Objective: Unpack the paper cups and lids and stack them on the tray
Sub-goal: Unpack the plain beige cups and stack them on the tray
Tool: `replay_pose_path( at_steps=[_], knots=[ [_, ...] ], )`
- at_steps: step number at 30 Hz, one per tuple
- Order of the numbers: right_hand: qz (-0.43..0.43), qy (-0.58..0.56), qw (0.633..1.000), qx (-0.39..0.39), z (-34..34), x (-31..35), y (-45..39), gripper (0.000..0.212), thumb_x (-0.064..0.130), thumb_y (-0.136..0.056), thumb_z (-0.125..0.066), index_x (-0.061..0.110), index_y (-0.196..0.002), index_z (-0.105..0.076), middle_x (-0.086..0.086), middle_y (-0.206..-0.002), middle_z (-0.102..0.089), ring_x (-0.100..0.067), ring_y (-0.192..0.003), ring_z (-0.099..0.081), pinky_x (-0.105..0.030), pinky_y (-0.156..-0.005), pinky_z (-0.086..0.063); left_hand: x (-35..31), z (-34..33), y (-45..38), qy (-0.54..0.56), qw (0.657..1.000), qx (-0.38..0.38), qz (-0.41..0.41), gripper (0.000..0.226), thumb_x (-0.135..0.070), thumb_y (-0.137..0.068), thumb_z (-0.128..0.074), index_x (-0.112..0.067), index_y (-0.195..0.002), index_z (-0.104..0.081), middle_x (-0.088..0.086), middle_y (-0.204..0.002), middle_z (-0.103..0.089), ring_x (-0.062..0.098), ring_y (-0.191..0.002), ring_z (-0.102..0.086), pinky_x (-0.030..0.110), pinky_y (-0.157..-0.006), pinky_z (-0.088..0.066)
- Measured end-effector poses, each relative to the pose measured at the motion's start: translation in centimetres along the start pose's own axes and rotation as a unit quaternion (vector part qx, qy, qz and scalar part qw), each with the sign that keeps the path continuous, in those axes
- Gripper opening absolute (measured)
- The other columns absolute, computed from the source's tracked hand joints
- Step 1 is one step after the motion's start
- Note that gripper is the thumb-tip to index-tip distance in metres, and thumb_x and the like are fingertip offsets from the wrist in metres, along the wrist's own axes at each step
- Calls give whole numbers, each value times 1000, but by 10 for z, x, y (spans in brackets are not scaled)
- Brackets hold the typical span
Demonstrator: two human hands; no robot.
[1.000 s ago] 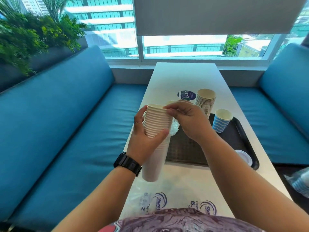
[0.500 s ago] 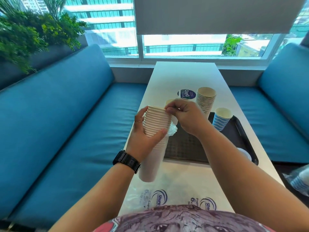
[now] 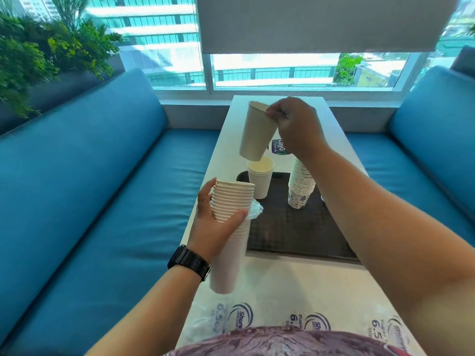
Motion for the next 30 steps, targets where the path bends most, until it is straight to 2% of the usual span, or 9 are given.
replay_pose_path(
  at_steps=[4, 13, 15, 20, 23, 25, 27, 28, 30],
  knots=[
    [19, 70, 996, 44, -23, -15, -19, 23, 18, -97, -55, 7, -111, -70, -11, -112, -66, -26, -102, -60, -27, -86, -42, -1, -2, -4, 11, 1000, 3, 2, 83, -20, -78, -82, -54, -126, -24, -16, -118, -53, -14, -90, -61, 5, -79, -47],
    [32, 174, 975, 131, -80, -67, -14, 21, 9, -95, -54, 6, -105, -71, -12, -104, -64, -31, -101, -59, -33, -84, -45, 0, -1, -9, 23, 1000, -11, 18, 85, -52, -60, -78, -58, -127, -25, -22, -115, -55, -8, -93, -65, 6, -79, -47],
    [23, 176, 974, 142, -90, -81, -4, 20, 6, -93, -55, 6, -103, -71, -12, -104, -65, -32, -99, -60, -33, -83, -47, 2, 0, -10, 26, 999, -15, 21, 85, -58, -56, -73, -59, -126, -24, -23, -113, -55, -8, -91, -65, 7, -79, -48],
    [-6, 175, 966, 190, -109, -104, 24, 21, 10, -96, -51, 5, -103, -70, -12, -110, -64, -34, -95, -61, -34, -81, -48, 10, -1, -11, 35, 999, -19, 24, 85, -56, -57, -73, -57, -128, -26, -23, -112, -56, -5, -90, -66, 11, -79, -50],
    [-24, 162, 966, 199, -115, -111, 34, 21, 10, -95, -50, 6, -100, -70, -11, -107, -64, -35, -92, -61, -37, -81, -50, 14, -2, -11, 36, 999, -23, 28, 84, -56, -57, -75, -62, -126, -27, -21, -115, -57, 0, -93, -67, 18, -83, -52],
    [-35, 150, 967, 201, -117, -115, 37, 21, 10, -94, -50, 7, -99, -70, -10, -105, -64, -35, -92, -60, -37, -81, -50, 14, -3, -10, 37, 999, -22, 31, 83, -56, -57, -75, -62, -125, -28, -20, -115, -56, -1, -92, -67, 17, -83, -52],
    [-37, 150, 966, 209, -118, -116, 39, 23, 7, -94, -49, 7, -103, -70, -11, -110, -64, -35, -100, -60, -37, -88, -48, 14, -3, -9, 39, 998, -24, 34, 84, -55, -57, -75, -61, -126, -28, -21, -113, -56, -2, -91, -67, 15, -81, -51],
    [-33, 148, 966, 209, -117, -115, 39, 25, 4, -94, -49, 8, -107, -69, -12, -116, -64, -35, -109, -58, -38, -97, -45, 14, -3, -9, 40, 998, -25, 36, 84, -55, -56, -75, -60, -126, -28, -21, -113, -56, -3, -91, -67, 14, -81, -51],
    [-24, 120, 974, 193, -113, -108, 40, 28, 4, -94, -51, 8, -115, -68, -16, -129, -61, -31, -129, -49, -39, -113, -31, 12, -2, -8, 40, 998, -26, 36, 84, -56, -56, -74, -61, -125, -27, -22, -113, -56, -3, -92, -67, 13, -81, -51]
  ],
)
Point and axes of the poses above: each hand's wrist, its own y-axis away from the middle knuckle, its own z-axis out of the back of the hand, x = y × z, the point moved 3 cm from there along -y, towards the middle knuckle
